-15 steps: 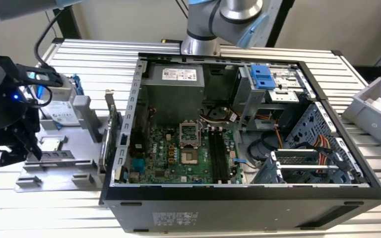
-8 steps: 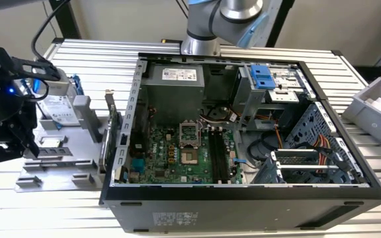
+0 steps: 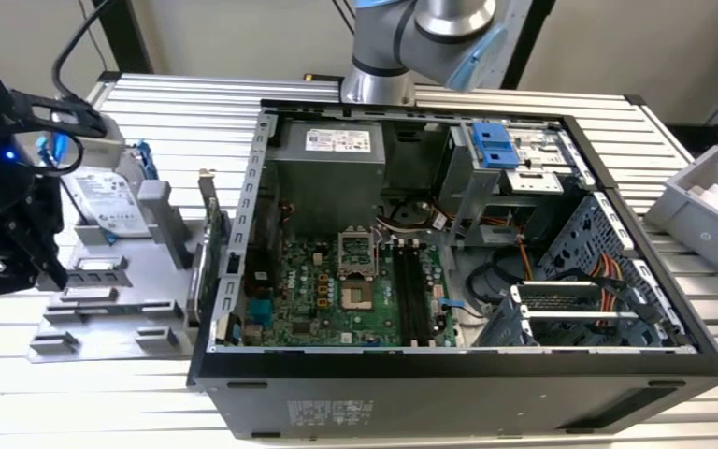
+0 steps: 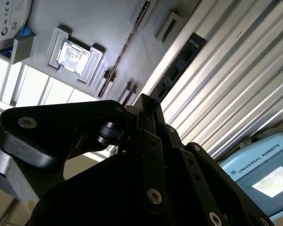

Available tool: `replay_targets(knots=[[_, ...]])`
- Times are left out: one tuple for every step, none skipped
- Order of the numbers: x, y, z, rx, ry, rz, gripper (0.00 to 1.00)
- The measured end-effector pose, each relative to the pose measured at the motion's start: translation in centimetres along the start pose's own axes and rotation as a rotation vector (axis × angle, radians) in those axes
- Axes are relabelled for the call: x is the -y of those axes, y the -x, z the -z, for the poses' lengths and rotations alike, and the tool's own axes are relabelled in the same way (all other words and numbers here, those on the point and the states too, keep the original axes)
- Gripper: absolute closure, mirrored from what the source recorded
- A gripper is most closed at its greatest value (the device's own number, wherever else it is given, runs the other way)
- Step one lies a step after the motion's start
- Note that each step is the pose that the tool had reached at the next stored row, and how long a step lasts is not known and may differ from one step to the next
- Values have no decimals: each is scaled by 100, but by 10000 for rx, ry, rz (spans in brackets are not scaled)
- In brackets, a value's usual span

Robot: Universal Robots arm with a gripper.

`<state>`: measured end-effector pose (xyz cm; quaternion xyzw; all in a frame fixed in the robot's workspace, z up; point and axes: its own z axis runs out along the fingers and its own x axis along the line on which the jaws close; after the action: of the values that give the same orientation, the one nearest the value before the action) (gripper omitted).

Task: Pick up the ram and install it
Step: 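Pick up the ram and move it above insertion slot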

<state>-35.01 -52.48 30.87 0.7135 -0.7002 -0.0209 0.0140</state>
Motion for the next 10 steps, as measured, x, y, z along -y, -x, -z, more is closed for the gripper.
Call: replay_targets(knots=[[-1,0,13,1,-1,0,100],[-1,0,26,1,-1,0,100],[-2,0,40,1,-1,0,100],[-3,1,53,1,-1,0,100],[-3,1,65,1,-2,0,100],[-4,1,79,0,-1,0,100],[-5,1,91,1,-2,0,100],[-5,1,102,1,-1,0,100],[-6,1,115,1,-1,0,100],[-6,1,128,0,-1,0,100]])
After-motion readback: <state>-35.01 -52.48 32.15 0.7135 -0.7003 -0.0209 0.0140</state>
